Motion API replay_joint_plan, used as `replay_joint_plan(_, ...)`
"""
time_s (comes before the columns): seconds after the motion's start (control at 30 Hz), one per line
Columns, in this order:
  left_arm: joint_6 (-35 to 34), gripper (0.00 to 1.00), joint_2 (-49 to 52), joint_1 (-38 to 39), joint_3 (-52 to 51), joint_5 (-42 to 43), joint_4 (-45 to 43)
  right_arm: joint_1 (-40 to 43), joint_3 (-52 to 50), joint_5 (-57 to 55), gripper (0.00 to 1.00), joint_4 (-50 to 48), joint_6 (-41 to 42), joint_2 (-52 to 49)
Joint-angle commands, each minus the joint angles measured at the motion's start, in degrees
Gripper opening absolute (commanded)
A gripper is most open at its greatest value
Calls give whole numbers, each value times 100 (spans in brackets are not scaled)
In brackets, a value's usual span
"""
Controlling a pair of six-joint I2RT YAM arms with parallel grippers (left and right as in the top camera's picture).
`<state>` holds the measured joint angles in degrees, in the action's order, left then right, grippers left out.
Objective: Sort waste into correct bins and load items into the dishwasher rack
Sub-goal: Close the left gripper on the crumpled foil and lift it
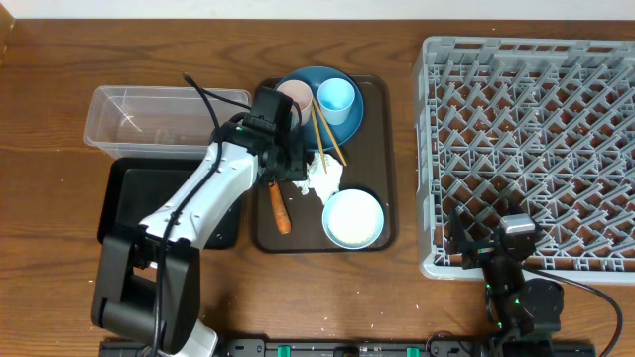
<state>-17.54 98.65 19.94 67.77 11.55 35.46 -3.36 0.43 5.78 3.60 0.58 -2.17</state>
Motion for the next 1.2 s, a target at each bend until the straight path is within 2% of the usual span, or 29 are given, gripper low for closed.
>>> replay_joint_plan(0.0, 116, 52, 31, 116, -26, -326, -61, -33, -11, 4, 99, 15, -63, 39)
replay_joint_plan(0.17, 116, 52, 72, 297, -39, -693, -179, -31, -11, 4, 99, 15, -66, 39)
replay_joint_plan(1.17, 116, 51, 874, 365, -44, -820, -627, -31, -11, 4, 99, 15, -63, 39)
